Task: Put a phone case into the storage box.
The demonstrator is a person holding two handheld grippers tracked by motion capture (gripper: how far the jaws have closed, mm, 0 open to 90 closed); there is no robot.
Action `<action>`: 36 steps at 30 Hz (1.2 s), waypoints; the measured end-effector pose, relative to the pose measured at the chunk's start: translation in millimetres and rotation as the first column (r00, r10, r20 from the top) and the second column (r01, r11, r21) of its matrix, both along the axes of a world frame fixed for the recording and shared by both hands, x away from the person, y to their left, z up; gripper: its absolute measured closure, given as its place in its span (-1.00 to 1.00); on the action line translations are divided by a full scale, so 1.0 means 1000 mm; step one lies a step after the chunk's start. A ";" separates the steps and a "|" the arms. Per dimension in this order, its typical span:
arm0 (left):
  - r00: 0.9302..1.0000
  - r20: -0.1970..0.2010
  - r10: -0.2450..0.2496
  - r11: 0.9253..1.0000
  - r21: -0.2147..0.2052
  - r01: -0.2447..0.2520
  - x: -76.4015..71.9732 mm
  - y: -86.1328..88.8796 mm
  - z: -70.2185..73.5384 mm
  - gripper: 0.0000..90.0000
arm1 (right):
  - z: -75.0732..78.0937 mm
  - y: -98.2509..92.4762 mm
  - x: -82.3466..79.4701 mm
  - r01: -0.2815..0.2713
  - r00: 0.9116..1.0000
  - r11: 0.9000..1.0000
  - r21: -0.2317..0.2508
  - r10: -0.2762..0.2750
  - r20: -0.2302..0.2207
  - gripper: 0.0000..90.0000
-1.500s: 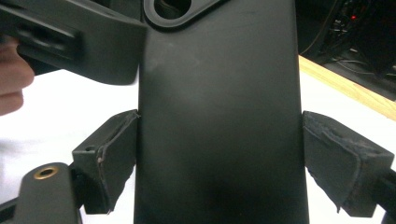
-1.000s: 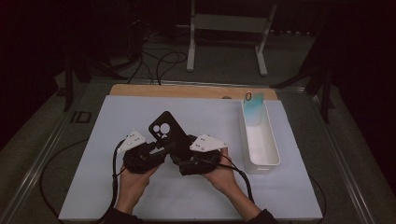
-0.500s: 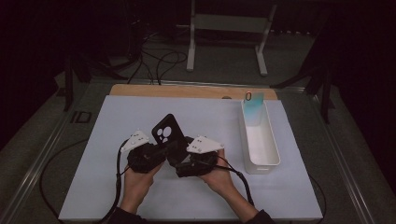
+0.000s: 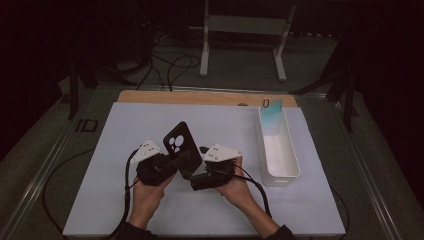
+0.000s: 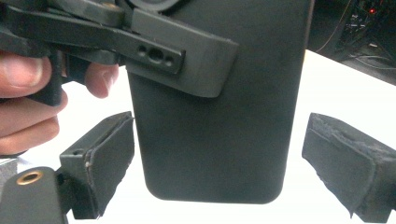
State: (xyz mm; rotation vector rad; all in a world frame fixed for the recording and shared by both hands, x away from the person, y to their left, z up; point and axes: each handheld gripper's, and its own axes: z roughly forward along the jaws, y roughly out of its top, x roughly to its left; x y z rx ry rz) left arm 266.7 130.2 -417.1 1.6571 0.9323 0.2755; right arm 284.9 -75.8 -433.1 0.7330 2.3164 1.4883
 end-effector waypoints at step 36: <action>1.000 0.007 -0.008 0.998 0.060 0.008 0.001 -0.008 -0.007 0.88 | 0.040 -0.030 0.006 0.050 0.998 0.998 0.048 -0.052 0.039 -0.79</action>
